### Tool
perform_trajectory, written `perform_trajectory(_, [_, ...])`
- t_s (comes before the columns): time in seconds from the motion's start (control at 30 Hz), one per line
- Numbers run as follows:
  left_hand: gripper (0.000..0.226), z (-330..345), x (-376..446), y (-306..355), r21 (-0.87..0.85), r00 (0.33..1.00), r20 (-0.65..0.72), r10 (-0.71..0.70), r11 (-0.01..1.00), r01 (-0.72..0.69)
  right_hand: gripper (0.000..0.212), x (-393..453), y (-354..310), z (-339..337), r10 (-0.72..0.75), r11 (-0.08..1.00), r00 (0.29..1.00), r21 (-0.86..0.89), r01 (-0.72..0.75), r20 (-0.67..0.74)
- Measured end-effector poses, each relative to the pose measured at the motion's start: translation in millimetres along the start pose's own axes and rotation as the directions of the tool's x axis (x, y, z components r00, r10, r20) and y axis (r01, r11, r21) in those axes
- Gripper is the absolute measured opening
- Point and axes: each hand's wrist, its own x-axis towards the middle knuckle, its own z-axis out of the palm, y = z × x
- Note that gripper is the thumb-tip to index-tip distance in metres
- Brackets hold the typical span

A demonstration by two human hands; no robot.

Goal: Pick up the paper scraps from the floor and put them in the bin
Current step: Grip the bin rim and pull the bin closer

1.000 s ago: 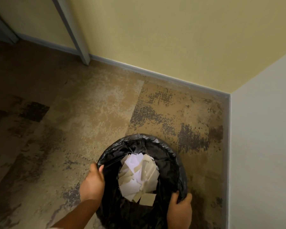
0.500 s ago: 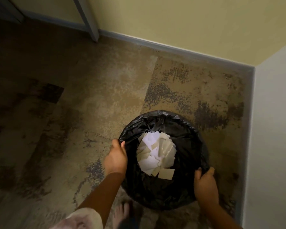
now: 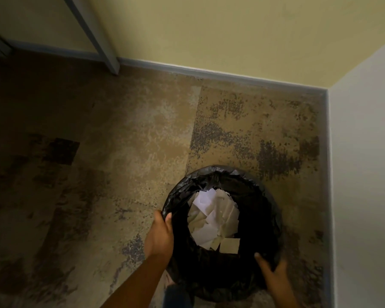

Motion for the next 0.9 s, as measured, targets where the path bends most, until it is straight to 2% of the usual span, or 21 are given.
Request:
perform_trajectory(0.03, [0.037, -2, 0, 1, 0.004, 0.999, 0.040, -0.010, 1.000, 0.009, 0.084, 2, 14, 4, 0.057, 0.998, 0.998, 0.002, -0.057, 0.012])
perform_trajectory(0.1, [0.043, -7, 4, 5, 0.053, 0.990, 0.122, -0.065, 0.997, 0.059, 0.062, -4, 27, 8, 0.184, 0.976, 0.981, 0.105, -0.191, 0.068])
perform_trajectory(0.13, [0.047, -9, 7, 6, 0.073, 0.982, 0.161, -0.097, 0.994, 0.086, 0.049, -8, 27, 8, 0.205, 0.964, 0.974, 0.153, -0.219, 0.100])
perform_trajectory(0.2, [0.050, -16, 14, 13, 0.070, 0.965, 0.228, -0.130, 0.991, 0.117, 0.040, -24, 2, 4, 0.201, 0.952, 0.971, 0.207, -0.225, 0.132])
perform_trajectory(0.27, [0.051, -25, 23, 23, 0.065, 0.957, 0.268, -0.113, 0.993, 0.099, 0.044, -21, -22, -4, 0.179, 0.952, 0.974, 0.224, -0.207, 0.137])
perform_trajectory(0.37, [0.051, -42, 31, 44, 0.052, 0.958, 0.275, -0.077, 0.997, 0.065, 0.047, -10, -63, -15, 0.147, 0.977, 0.986, 0.144, -0.158, 0.083])
perform_trajectory(0.53, [0.050, -70, 55, 95, -0.092, 0.950, 0.307, -0.051, 0.992, 0.082, 0.046, -4, -107, -31, -0.064, 0.991, 0.993, 0.122, 0.052, 0.101])
perform_trajectory(0.67, [0.051, -77, 86, 151, -0.161, 0.942, 0.336, 0.016, 0.986, 0.040, 0.047, 22, -149, -43, -0.088, 0.966, 0.992, 0.252, 0.063, 0.090])
perform_trajectory(0.9, [0.048, -62, 132, 251, -0.318, 0.925, 0.372, 0.079, 0.947, 0.047, 0.052, 88, -232, -69, -0.165, 0.895, 0.986, 0.426, 0.133, 0.039])
